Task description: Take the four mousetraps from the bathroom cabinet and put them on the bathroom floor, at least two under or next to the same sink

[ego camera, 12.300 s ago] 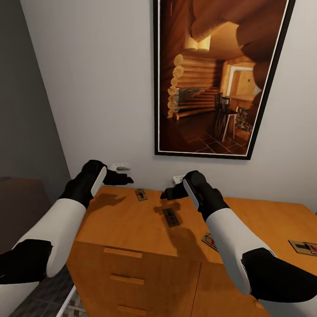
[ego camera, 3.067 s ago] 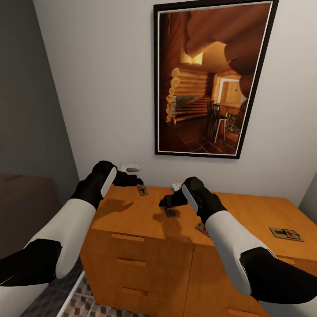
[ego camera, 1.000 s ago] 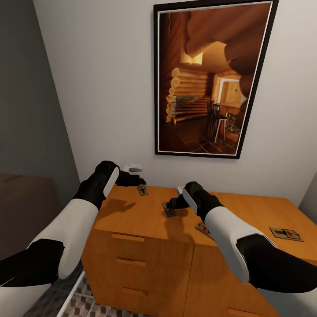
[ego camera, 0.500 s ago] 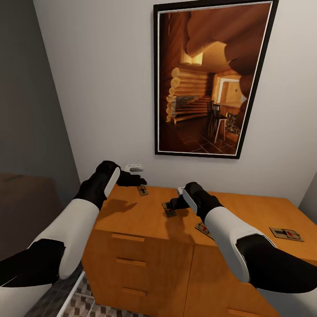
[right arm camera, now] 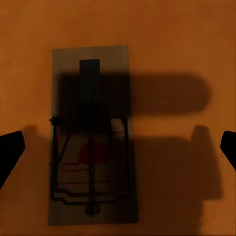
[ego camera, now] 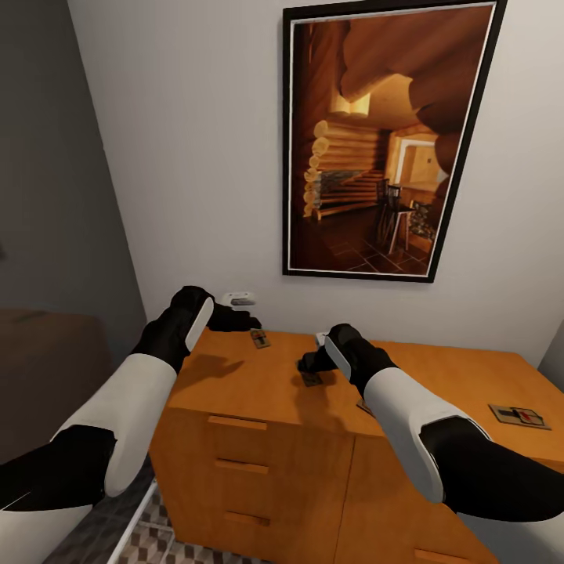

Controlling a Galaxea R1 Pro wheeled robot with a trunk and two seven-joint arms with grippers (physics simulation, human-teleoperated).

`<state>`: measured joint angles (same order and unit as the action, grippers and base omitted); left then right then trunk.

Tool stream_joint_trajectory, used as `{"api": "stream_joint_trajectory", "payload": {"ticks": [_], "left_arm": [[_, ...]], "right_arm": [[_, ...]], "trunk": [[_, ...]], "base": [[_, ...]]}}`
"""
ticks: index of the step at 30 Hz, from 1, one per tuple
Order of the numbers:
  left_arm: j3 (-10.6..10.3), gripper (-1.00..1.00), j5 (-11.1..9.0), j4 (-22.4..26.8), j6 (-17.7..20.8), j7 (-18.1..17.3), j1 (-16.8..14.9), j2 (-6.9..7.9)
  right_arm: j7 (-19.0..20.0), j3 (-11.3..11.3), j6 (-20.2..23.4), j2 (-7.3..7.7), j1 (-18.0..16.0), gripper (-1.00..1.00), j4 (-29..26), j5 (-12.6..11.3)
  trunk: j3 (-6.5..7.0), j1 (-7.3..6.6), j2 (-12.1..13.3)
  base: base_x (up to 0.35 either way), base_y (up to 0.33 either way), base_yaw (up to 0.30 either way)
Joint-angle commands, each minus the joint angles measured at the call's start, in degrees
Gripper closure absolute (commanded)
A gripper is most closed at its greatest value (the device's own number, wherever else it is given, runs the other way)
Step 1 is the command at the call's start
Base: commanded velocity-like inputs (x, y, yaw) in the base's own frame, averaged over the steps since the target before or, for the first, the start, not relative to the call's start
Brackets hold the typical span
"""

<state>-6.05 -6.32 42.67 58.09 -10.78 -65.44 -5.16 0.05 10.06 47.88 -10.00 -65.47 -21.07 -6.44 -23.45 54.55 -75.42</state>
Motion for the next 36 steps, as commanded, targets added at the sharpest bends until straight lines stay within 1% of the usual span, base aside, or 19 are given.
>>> {"api": "stream_joint_trajectory", "payload": {"ticks": [1,36], "left_arm": [[-0.1,-1.0,-0.55,0.05,0.27,0.33,-0.04,0.04],[-0.1,-1.0,-0.61,0.05,0.23,0.33,-0.04,0.07]], "right_arm": [[-0.23,0.23,0.2,0.0,-0.06,-1.0,-0.02,-0.45],[-0.31,0.31,0.28,0.0,-0.01,-1.0,0.18,-0.42]], "trunk": [[-0.07,0.0,-0.04],[-0.07,0.0,-0.04]], "base": [[0.0,0.061,0.0],[-0.002,0.008,0.0]]}}
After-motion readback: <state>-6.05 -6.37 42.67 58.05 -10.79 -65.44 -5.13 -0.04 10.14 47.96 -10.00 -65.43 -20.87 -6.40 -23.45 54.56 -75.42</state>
